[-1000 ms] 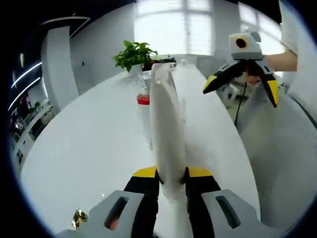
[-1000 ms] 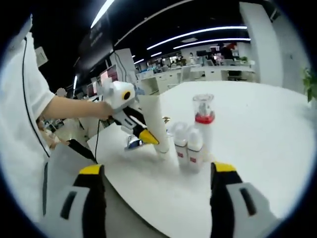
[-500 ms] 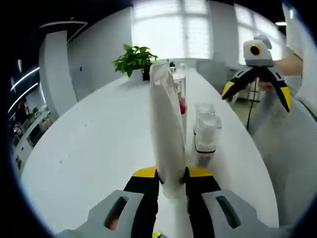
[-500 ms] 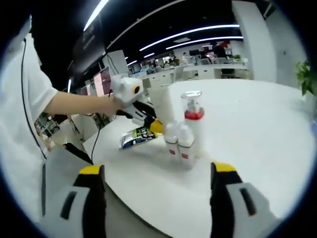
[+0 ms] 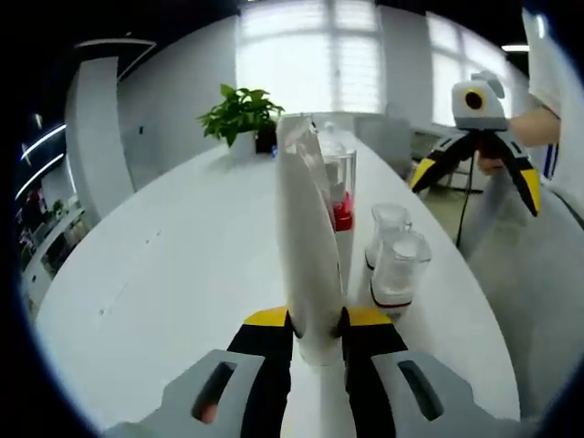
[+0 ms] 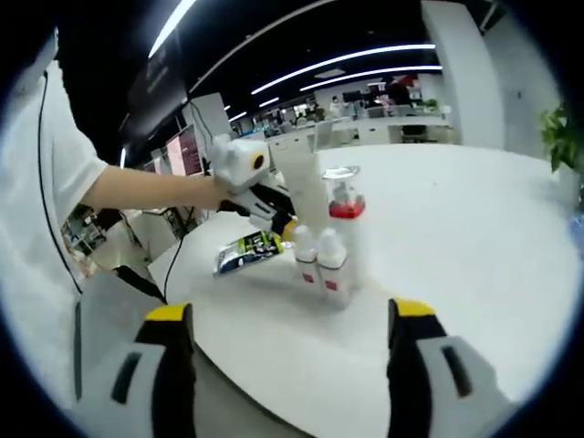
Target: Arrange the skincare products in the storage area until every visible bottle or jar stands upright without overlapping.
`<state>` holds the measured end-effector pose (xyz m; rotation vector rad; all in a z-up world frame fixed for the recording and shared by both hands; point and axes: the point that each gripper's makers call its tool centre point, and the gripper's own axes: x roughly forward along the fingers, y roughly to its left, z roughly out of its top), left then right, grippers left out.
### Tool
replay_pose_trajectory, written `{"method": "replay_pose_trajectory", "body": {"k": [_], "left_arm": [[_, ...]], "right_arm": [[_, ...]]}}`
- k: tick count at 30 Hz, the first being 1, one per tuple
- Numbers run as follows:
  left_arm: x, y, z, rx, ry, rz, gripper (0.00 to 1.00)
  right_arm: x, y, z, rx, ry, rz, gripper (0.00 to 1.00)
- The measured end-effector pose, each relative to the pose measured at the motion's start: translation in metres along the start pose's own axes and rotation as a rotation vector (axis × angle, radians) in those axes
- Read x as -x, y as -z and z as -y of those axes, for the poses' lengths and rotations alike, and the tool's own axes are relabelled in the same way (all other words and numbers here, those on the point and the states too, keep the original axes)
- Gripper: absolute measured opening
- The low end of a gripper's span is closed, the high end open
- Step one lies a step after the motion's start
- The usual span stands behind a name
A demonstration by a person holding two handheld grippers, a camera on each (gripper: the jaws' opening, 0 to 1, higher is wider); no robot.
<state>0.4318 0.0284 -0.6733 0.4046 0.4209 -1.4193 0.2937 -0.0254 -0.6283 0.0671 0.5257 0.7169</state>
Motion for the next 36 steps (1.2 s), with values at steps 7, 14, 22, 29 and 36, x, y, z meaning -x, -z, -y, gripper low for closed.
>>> {"method": "replay_pose_trajectory", "body": {"k": [7, 14, 22, 29, 36], "left_arm": [[-0.004, -0.003, 0.001, 0.001, 0.006, 0.003, 0.17], [-0.005, -0.005, 0.003, 0.003, 0.004, -0.001, 0.18], [0.0, -0.001, 0.004, 0.003, -0.006, -0.023, 0.23], [0.016, 0.006, 0.004, 0.013, -0.05, -0.049, 0.31], [0.034, 0.015, 0.006, 0.051, -0.105, -0.06, 0.44]], "right_arm": [[0.001, 0.002, 0.001, -0.004, 0.004, 0.0, 0.88], [0.003, 0.002, 0.002, -0.006, 0.009, 0.0, 0.88], [0.003, 0.001, 0.001, 0.0, 0.007, -0.001, 0.89], [0.005, -0.003, 0.002, 0.011, 0.013, 0.006, 0.9], [0.005, -0.004, -0.002, 0.021, 0.005, 0.006, 0.91]]}}
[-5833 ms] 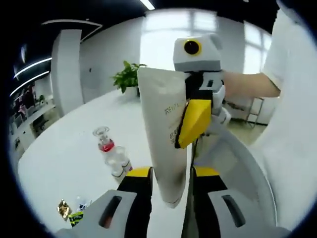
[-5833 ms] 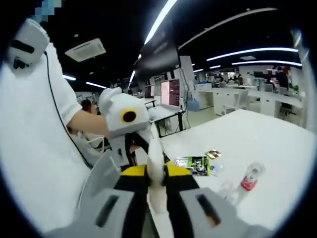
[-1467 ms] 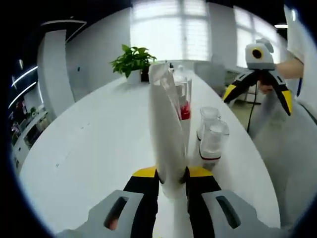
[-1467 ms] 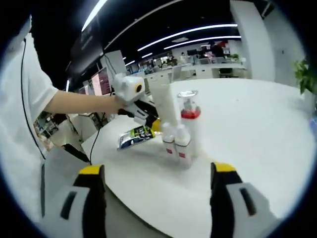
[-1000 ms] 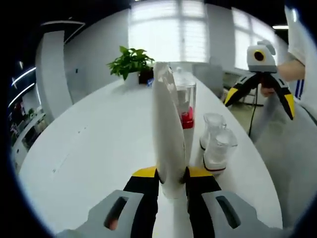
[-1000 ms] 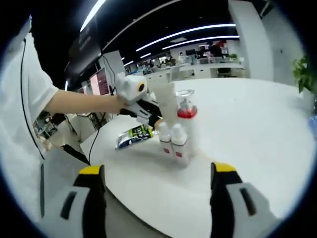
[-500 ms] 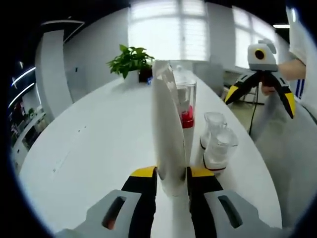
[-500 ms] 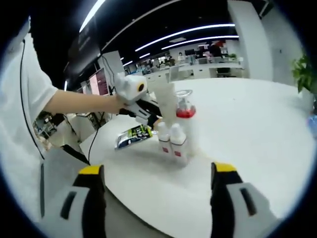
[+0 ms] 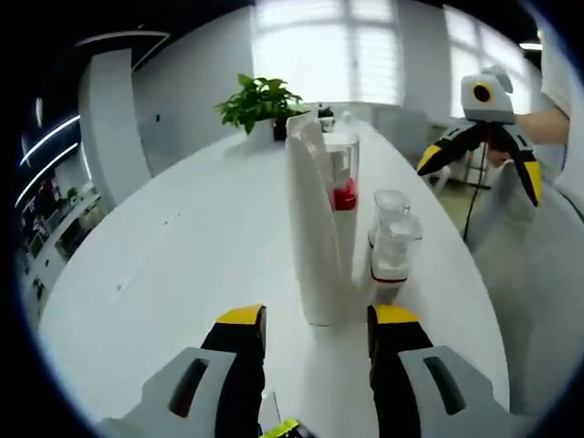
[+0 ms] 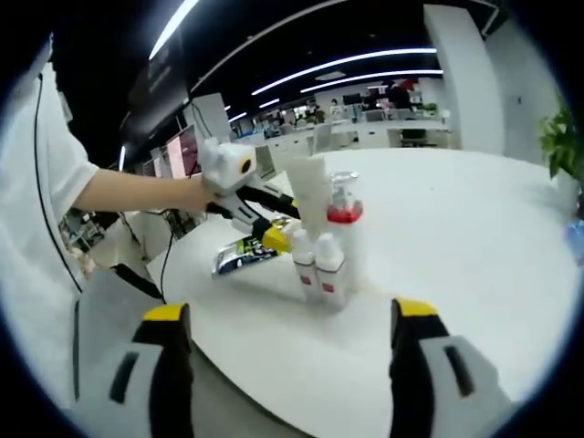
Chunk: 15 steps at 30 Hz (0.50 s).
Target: Arrange the skincare products in the storage area until every visible bottle or jar stands upright without overlapping.
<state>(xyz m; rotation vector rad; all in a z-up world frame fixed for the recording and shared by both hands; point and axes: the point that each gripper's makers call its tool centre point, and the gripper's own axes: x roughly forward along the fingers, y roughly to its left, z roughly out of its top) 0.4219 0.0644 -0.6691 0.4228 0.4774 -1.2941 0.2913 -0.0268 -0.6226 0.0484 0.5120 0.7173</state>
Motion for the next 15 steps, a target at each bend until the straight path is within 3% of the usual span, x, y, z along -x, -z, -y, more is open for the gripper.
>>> {"method": "replay_pose_trajectory", "body": {"k": [15], "left_arm": [[0.04, 0.011, 0.001, 0.141, -0.149, -0.004, 0.63]], "right_arm": [[0.002, -0.006, -0.005, 0.027, -0.018, 0.008, 0.92]]}}
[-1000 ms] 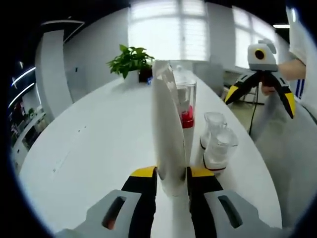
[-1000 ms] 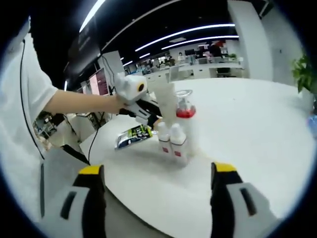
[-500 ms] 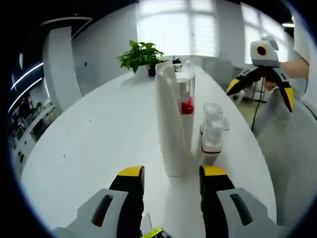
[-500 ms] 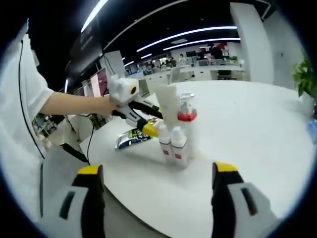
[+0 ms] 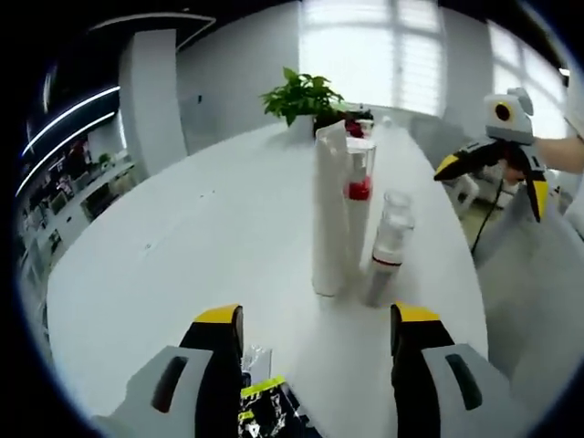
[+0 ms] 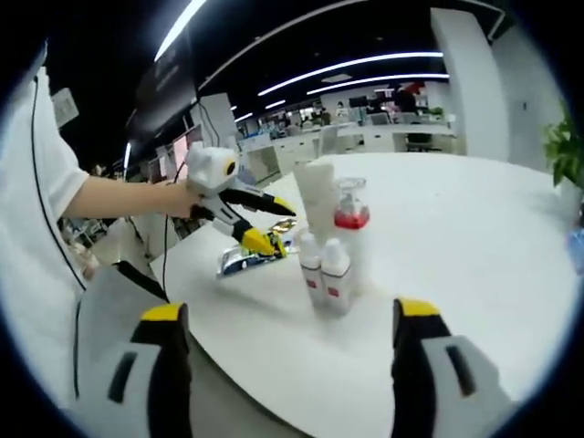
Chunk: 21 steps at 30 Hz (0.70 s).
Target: Arrange the skincare products in the storage area until every visible bottle or jar stands upright without overlapping.
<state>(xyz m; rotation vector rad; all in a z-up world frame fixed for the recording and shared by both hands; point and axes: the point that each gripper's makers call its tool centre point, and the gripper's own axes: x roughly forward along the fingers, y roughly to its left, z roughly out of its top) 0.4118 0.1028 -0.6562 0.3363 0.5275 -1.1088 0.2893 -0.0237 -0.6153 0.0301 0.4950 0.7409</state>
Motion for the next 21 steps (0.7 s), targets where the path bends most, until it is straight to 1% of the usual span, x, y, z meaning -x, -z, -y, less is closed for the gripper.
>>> {"method": "replay_pose_trajectory", "body": {"k": [4, 8, 10, 14, 18, 21], "left_arm": [[0.012, 0.005, -0.001, 0.031, -0.051, -0.014, 0.69], [0.024, 0.005, 0.001, 0.085, -0.092, 0.01, 0.73], [0.031, 0.008, 0.001, 0.106, -0.116, 0.014, 0.76], [0.043, 0.016, 0.004, 0.132, -0.152, 0.009, 0.8], [0.055, 0.026, 0.007, 0.172, -0.183, 0.002, 0.81], [0.062, 0.032, 0.009, 0.19, -0.208, -0.012, 0.86]], "right_arm": [[0.001, -0.002, -0.001, 0.005, -0.003, 0.004, 0.93], [0.002, -0.002, -0.002, 0.007, -0.009, 0.006, 0.93], [0.003, -0.002, -0.003, 0.008, -0.012, 0.006, 0.93], [0.005, -0.002, -0.005, 0.008, -0.015, 0.009, 0.94], [0.007, -0.001, -0.005, 0.007, -0.017, 0.009, 0.94], [0.009, -0.001, -0.006, 0.011, -0.019, 0.009, 0.95]]}}
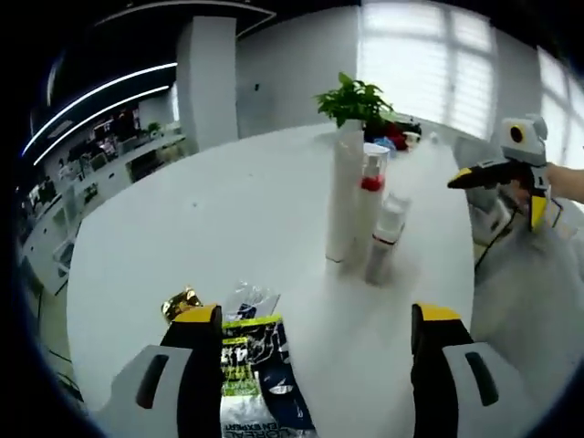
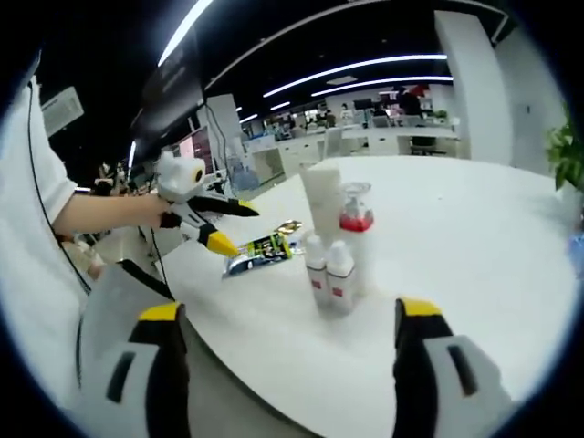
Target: Arrange the skincare products in the storage area until every visible bottle or jar stands upright without overlapping.
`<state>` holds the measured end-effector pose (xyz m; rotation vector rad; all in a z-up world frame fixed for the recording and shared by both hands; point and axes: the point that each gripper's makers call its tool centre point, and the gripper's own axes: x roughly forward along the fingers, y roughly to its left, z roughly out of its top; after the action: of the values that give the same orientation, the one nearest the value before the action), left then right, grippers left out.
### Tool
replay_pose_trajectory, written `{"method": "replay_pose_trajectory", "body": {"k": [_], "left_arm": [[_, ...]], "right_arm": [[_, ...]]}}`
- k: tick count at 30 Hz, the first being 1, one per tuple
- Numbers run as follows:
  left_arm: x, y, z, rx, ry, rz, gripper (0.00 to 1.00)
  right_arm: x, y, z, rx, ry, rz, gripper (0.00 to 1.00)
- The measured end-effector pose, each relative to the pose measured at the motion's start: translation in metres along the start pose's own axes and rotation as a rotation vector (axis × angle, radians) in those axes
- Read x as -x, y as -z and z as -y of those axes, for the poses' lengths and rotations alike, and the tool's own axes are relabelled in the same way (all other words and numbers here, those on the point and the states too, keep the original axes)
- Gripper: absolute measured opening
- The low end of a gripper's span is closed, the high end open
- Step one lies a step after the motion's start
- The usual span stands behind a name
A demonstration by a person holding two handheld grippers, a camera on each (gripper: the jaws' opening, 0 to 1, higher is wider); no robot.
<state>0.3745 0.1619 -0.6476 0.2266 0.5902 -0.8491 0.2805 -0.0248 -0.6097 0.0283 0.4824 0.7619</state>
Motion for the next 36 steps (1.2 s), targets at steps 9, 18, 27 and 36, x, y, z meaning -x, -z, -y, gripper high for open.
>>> {"method": "replay_pose_trajectory", "body": {"k": [9, 18, 27, 36], "left_arm": [[0.029, 0.017, 0.006, 0.057, -0.069, -0.016, 0.91], [0.052, 0.04, 0.013, 0.127, -0.135, -0.026, 0.97], [0.077, 0.052, 0.014, 0.207, -0.204, -0.003, 0.97], [0.086, 0.064, 0.016, 0.225, -0.236, -0.017, 0.97]], "right_arm": [[0.004, -0.006, -0.004, -0.02, -0.014, 0.032, 0.95], [0.004, -0.009, -0.007, -0.016, -0.023, 0.038, 0.97], [0.005, -0.004, -0.01, -0.011, -0.025, 0.027, 0.97], [0.007, 0.001, -0.013, -0.008, -0.027, 0.015, 0.98]]}}
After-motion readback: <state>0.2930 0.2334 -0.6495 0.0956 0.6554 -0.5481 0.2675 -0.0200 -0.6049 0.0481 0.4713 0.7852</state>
